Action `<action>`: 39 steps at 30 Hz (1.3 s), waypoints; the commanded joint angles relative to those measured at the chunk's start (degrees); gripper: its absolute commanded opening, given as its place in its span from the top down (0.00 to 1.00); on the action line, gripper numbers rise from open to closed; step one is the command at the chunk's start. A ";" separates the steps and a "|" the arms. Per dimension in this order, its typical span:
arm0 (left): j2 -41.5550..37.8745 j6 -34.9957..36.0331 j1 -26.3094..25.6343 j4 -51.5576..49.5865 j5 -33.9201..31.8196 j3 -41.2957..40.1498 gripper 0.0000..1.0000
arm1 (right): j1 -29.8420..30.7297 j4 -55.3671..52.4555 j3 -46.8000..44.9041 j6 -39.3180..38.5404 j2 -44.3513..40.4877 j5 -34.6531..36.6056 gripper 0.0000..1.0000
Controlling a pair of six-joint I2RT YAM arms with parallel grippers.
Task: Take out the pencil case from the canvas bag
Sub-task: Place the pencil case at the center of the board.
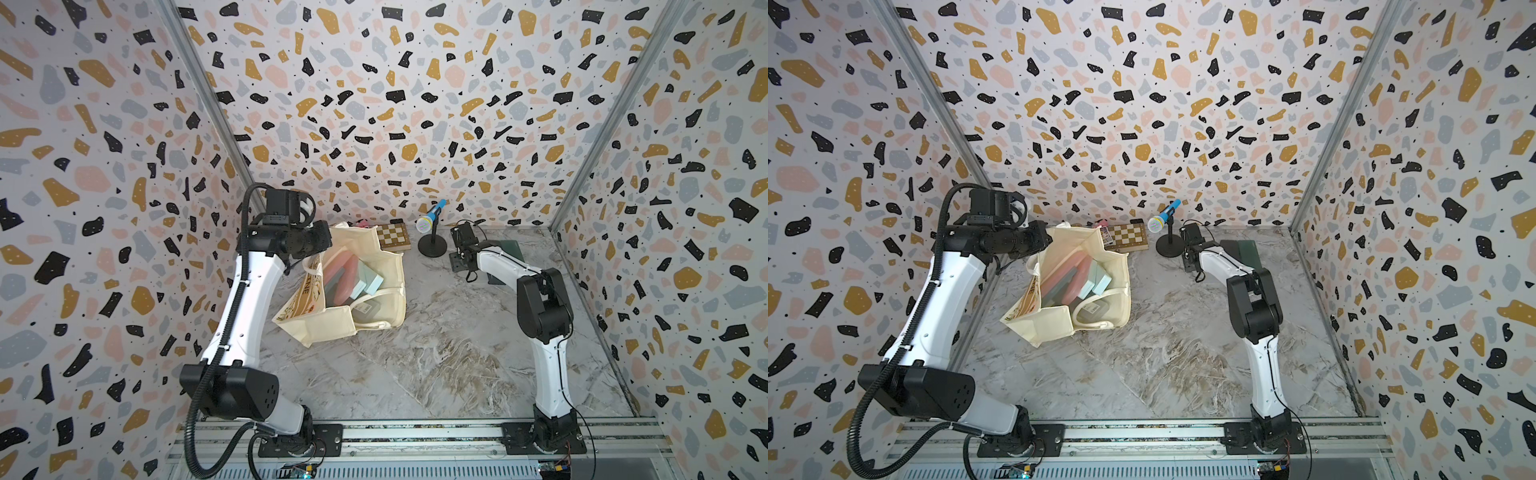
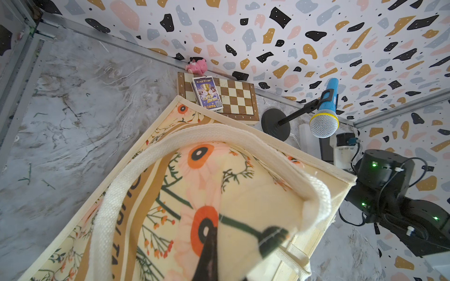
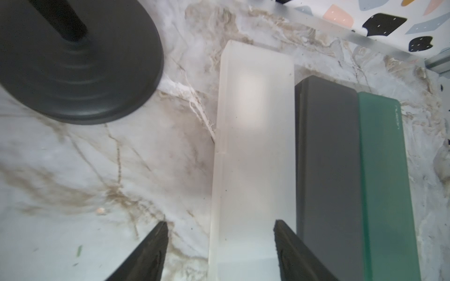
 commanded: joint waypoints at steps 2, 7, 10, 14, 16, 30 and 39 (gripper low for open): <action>0.44 -0.70 0.19 5.00 4.11 -0.04 1.00 | -2.29 2.19 -0.11 1.31 -1.98 -5.97 0.36; 0.44 -0.78 0.19 4.96 3.96 -0.21 1.00 | -2.95 1.21 2.18 0.73 1.05 -7.14 0.41; 0.53 -0.75 0.19 5.00 4.15 -0.21 1.00 | -3.17 0.71 3.29 0.63 2.42 -6.87 0.42; 0.52 -0.95 0.29 5.09 4.39 -0.30 1.00 | -3.44 0.18 4.09 0.55 3.83 -6.31 0.43; 0.54 -1.05 0.28 5.11 4.65 -0.39 1.00 | -3.51 -0.18 4.68 0.55 4.53 -6.09 0.45; 0.70 -1.40 0.37 5.43 5.50 -0.56 1.00 | -3.75 -2.70 6.74 1.67 7.85 -2.19 0.56; 0.62 -1.41 0.45 5.45 5.59 -0.65 1.00 | -3.87 -4.11 6.38 4.41 7.96 0.79 0.57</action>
